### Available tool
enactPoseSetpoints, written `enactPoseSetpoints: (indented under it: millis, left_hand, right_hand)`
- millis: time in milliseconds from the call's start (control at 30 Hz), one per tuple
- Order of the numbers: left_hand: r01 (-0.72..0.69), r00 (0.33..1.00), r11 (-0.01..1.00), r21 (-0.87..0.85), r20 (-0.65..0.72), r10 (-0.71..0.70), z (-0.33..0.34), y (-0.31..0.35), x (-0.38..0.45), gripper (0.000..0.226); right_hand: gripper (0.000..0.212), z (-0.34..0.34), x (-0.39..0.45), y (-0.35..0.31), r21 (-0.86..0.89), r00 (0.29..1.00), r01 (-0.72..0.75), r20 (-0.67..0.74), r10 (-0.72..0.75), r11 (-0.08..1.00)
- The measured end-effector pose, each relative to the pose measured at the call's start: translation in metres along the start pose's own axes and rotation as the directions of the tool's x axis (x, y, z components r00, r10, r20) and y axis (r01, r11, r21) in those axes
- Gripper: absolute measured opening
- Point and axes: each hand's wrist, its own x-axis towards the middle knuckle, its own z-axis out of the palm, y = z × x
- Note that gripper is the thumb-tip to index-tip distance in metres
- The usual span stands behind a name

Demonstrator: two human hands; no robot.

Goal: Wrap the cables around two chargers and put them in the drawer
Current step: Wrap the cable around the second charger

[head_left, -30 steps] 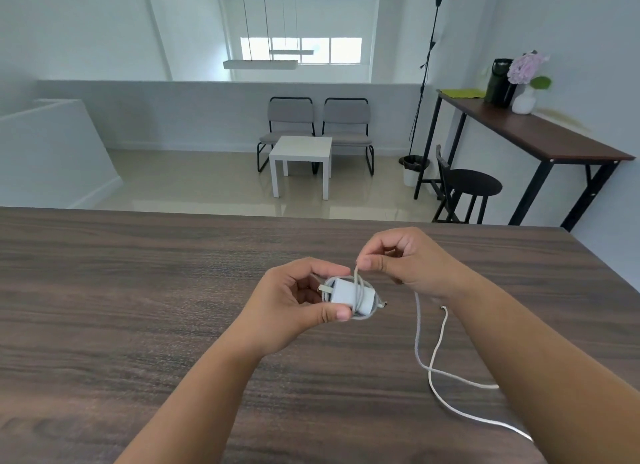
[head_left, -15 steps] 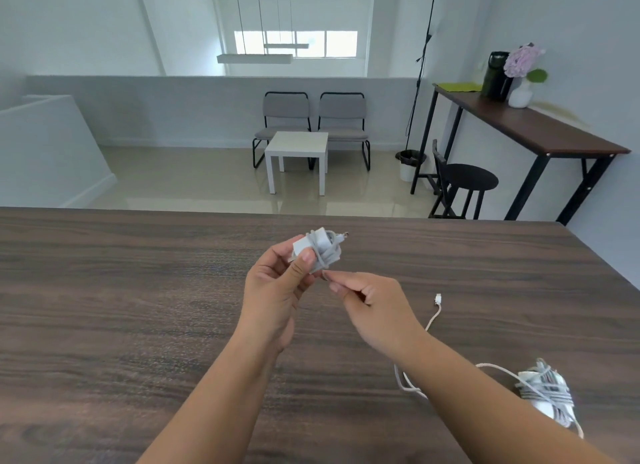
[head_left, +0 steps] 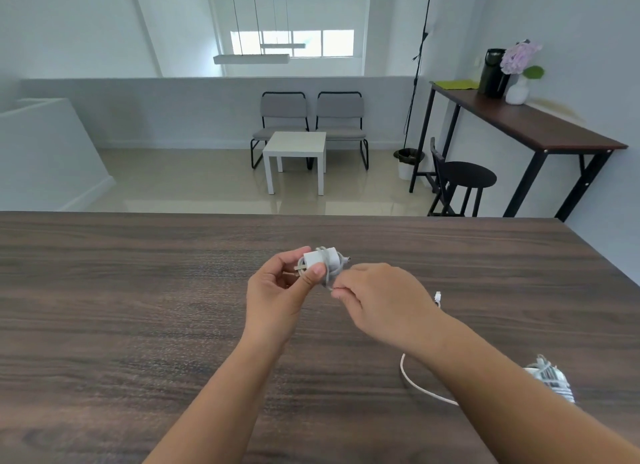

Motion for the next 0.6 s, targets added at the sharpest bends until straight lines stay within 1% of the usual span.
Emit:
enactPoseSetpoints:
  millis: [100,167,300,433,500,533,600]
  left_hand:
    - [-0.070,0.997,0.989,0.127,0.048,0.064,-0.004,0.001,-0.002,0.039]
    - [-0.084,0.995,0.983,0.165,0.074,0.073,-0.006,0.001,-0.002,0.042]
    - [-0.147,0.983,0.954,0.262,0.149,0.110,-0.011,0.005,-0.001,0.041]
    - [-0.210,0.956,0.931,0.297,0.260,0.133,-0.012,0.015,-0.004,0.037]
    - [-0.240,0.936,0.928,0.285,0.320,0.144,-0.014,0.018,-0.003,0.037]
    - [-0.249,0.928,0.929,0.275,0.343,0.147,-0.015,0.019,-0.003,0.038]
    - [-0.250,0.916,0.936,0.247,0.375,0.146,-0.018,0.022,-0.003,0.040]
  right_hand:
    - [0.022,-0.017,0.003,0.009,-0.011,0.997,0.038,0.066,-0.037,0.999]
    - [0.019,-0.027,0.004,0.014,0.003,0.995,0.053,0.086,-0.053,0.999]
    - [0.016,-0.047,0.008,0.023,0.019,0.994,0.086,0.062,-0.087,0.996]
    - [0.014,-0.056,0.014,0.024,0.045,0.990,0.133,0.031,-0.135,0.990]
    - [0.012,-0.055,0.018,0.026,0.100,0.988,0.150,0.007,-0.151,0.984]
    - [0.011,-0.054,0.020,0.028,0.160,0.991,0.135,0.002,-0.137,0.978]
    - [0.008,-0.048,0.022,0.033,0.357,0.997,0.062,0.016,-0.073,0.932]
